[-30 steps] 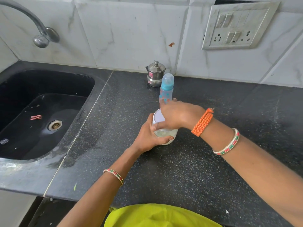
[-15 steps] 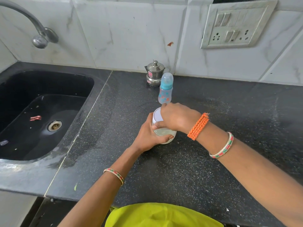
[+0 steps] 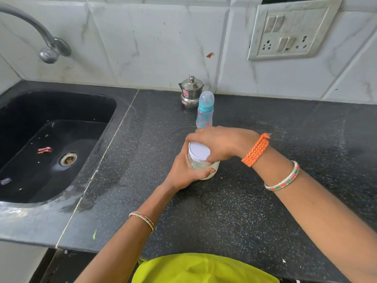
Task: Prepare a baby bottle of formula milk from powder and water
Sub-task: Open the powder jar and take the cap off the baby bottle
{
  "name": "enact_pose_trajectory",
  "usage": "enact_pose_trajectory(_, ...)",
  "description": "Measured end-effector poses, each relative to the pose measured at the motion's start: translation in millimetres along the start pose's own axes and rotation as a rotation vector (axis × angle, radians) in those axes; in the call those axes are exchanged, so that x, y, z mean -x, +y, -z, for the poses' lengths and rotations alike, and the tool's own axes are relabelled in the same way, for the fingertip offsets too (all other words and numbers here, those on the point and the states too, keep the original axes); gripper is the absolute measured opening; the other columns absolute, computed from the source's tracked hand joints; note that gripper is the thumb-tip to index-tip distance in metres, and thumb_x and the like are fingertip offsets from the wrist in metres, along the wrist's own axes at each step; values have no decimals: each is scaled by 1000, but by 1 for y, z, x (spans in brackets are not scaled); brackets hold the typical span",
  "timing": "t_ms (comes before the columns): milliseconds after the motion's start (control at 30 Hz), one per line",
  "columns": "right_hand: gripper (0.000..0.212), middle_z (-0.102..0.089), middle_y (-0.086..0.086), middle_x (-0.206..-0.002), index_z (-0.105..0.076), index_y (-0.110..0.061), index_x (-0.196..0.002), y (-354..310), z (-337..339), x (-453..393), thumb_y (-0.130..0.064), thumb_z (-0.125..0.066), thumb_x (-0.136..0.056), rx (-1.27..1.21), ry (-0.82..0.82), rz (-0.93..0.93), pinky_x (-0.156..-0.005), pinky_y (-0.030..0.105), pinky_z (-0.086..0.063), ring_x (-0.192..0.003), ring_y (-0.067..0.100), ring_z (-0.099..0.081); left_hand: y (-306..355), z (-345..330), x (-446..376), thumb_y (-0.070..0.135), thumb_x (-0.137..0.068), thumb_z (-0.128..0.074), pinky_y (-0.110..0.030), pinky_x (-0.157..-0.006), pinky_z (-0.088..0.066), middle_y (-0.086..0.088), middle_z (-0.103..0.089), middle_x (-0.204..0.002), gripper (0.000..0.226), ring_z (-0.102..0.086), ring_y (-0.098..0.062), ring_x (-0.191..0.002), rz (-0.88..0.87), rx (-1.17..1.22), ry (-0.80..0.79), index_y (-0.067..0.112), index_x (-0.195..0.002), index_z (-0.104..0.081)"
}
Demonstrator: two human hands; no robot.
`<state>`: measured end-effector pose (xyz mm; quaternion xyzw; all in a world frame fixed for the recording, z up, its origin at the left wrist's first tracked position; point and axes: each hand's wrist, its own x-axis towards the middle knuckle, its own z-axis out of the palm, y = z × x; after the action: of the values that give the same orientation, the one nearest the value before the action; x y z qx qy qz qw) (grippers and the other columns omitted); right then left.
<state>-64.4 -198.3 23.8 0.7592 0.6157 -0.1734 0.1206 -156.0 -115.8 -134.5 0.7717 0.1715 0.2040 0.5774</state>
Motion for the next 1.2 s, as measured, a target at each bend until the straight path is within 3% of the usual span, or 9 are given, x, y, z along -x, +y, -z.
enact_pose_trajectory(100,72,-45,-1,-122,-38,-29,-131,11,-1,2,-10,-74,-71,-84,51,91,-81,34,-44,-111,20,-46,0,0,0,39,-56,-87,-17,-91,-45,25,-56,-119,90,-54,-2,-116,-9,-8,-2,44,-129,-35)
enact_pose_trajectory(400,59,-48,2,-111,-34,-23,-116,61,-37,18,-39,-70,-73,-572,366,-127,-60,22,-37,-91,17,-51,12,-15,-19,44,-52,-87,-20,-86,-49,19,-59,-117,84,-57,1,-109,12,16,-70,51,-119,-37)
enact_pose_trajectory(567,57,-50,4,-113,-34,-26,-113,113,-37,26,-35,-74,-74,-645,437,-269,-57,21,-41,-91,17,-55,31,-45,-72,27,-61,-87,-32,-101,-45,-2,-50,-132,100,-51,-11,-119,25,-35,-312,18,-139,-25)
enact_pose_trajectory(733,68,-45,9,-117,-31,-31,-130,136,-39,21,-29,-73,-77,-832,522,-314,-62,32,-59,-98,25,-54,35,-56,-110,20,-67,-86,-38,-106,-39,1,-44,-130,100,-45,-14,-121,22,-162,-360,9,-142,-21)
enact_pose_trajectory(833,69,-38,6,-113,-31,-42,-136,127,-54,20,-38,-69,-79,-811,715,-399,-82,28,-43,-96,19,-45,34,-55,-113,21,-68,-85,-33,-110,-33,3,-34,-136,107,-37,-12,-126,17,-173,-332,9,-145,-11)
enact_pose_trajectory(1000,54,-45,3,-107,-43,-20,-112,78,-103,27,-36,-76,-72,-871,1208,-624,-68,3,-36,-81,4,-43,19,-40,-88,36,-69,-82,-35,-116,-16,-9,-6,-158,122,-11,-18,-144,51,-213,-226,18,-148,9)
enact_pose_trajectory(1067,51,-45,1,-101,-39,-18,-101,57,-128,30,-35,-77,-71,-852,1258,-687,-74,16,-42,-82,4,-44,10,-32,-74,30,-75,-79,-34,-114,-21,-10,-18,-156,107,-19,-18,-142,55,-189,-155,19,-148,-1)
enact_pose_trajectory(1133,50,-45,-2,-98,-35,-22,-93,36,-152,30,-41,-76,-71,-823,1174,-781,-77,38,-44,-92,17,-49,3,-26,-59,22,-81,-74,-29,-108,-27,-9,-31,-150,90,-31,-19,-136,84,-179,-125,19,-147,-12)
enact_pose_trajectory(1200,46,-48,-1,-100,-38,-23,-89,19,-169,28,-45,-75,-71,-781,1054,-827,-80,44,-41,-103,25,-49,-3,-22,-46,17,-83,-70,-24,-103,-29,-7,-40,-144,77,-40,-17,-131,114,-200,-104,16,-144,-23)
